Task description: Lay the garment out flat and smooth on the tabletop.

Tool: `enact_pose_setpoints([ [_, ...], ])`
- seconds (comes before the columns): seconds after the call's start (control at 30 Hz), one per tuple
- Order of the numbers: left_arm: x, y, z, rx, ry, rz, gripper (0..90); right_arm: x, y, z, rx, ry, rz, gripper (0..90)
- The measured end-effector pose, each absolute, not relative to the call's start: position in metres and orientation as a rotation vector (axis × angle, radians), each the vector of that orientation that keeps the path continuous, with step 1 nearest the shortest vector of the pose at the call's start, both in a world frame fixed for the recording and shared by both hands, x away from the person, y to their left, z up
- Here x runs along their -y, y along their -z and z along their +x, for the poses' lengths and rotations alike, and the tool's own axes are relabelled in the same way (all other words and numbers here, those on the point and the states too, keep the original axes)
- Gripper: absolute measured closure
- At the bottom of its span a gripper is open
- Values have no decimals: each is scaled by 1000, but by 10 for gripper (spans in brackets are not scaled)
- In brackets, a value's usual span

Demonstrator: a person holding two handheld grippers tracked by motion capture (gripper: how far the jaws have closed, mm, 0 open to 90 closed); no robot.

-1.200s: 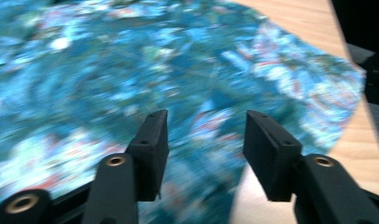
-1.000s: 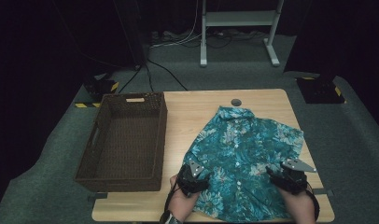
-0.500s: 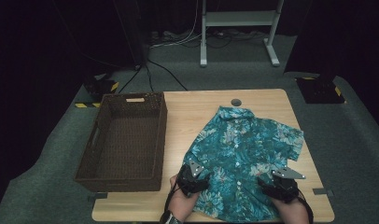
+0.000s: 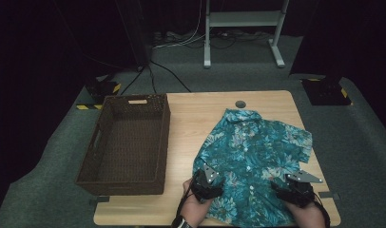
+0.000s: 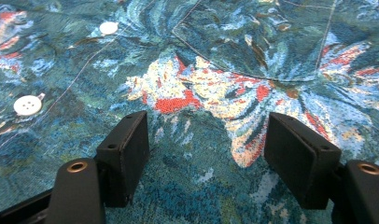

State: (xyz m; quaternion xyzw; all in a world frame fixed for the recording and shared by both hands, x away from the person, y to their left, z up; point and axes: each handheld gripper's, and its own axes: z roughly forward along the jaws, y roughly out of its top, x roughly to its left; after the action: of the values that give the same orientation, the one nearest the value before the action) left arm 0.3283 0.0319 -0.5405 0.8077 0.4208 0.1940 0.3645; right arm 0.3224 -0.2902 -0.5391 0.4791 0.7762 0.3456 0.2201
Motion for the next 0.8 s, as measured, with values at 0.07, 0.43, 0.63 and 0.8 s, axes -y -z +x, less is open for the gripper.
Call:
enact_pose_setpoints([
  [0.07,-28,540,327,-1077,-494,2082,329,293,539,322,-2144,-953,1330,306],
  [0.43,-19,520,339,-1078,-528,2080,303,298,539,322,-2137,-952,1335,301],
  [0.63,0,507,367,-1028,-549,2096,353,298,539,322,-2138,-953,1335,300],
  [0.8,17,511,392,-1025,-523,2112,398,298,539,322,-2140,-953,1335,298],
])
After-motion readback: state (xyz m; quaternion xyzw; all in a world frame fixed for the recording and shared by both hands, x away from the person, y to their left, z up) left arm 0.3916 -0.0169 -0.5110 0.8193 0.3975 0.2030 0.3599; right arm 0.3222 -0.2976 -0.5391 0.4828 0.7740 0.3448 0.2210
